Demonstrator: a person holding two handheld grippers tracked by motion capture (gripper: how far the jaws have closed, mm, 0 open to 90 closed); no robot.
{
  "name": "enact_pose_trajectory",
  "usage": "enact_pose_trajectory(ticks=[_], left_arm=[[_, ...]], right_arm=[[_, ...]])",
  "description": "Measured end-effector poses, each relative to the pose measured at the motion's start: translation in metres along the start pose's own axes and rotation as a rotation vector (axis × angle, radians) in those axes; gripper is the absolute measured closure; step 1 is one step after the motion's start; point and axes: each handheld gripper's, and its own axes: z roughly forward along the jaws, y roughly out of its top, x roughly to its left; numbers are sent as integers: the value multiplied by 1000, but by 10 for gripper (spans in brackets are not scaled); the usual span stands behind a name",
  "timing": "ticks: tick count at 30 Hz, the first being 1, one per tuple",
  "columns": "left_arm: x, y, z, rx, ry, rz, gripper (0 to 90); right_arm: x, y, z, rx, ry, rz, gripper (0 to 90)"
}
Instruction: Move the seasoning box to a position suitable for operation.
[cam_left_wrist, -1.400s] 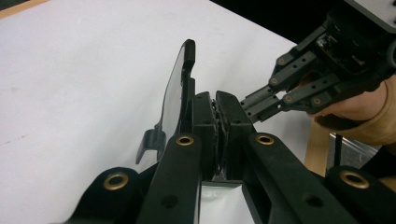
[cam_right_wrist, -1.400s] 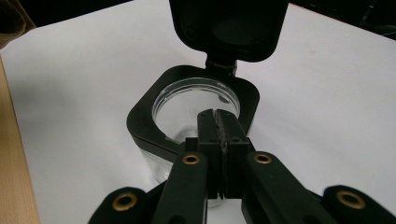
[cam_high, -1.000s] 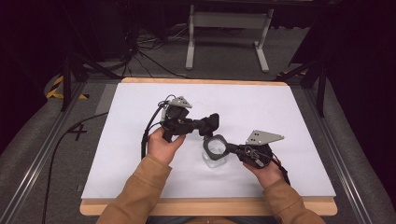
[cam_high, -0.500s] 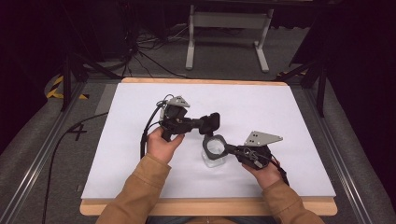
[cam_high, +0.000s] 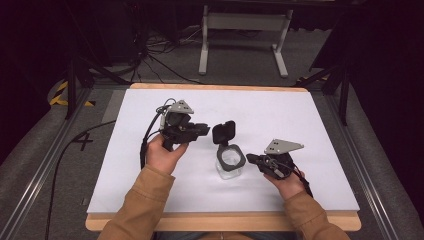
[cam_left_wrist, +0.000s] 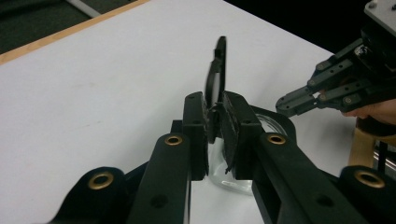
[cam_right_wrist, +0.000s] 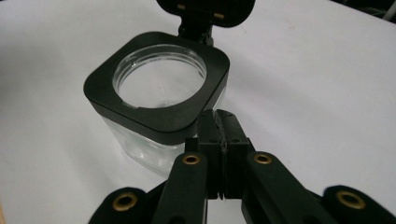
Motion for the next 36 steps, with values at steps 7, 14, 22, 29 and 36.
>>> enact_pose_trajectory(ticks=[7, 14, 22, 29, 36], left_arm=[[10, -3, -5, -5, 20, -26, 795], [14, -5, -5, 0, 23, -41, 795], [16, -5, -6, 7, 24, -40, 795], [17, -5, -6, -1, 17, -32, 787], [16, -10, -17, 15, 12, -29, 729]], right_arm=[[0, -3, 5, 35, 12, -1, 899], [5, -4, 5, 55, 27, -15, 899], [18, -4, 5, 74, 57, -38, 899], [21, -3, 4, 80, 62, -49, 898], [-1, 13, -26, -23, 8, -27, 863]])
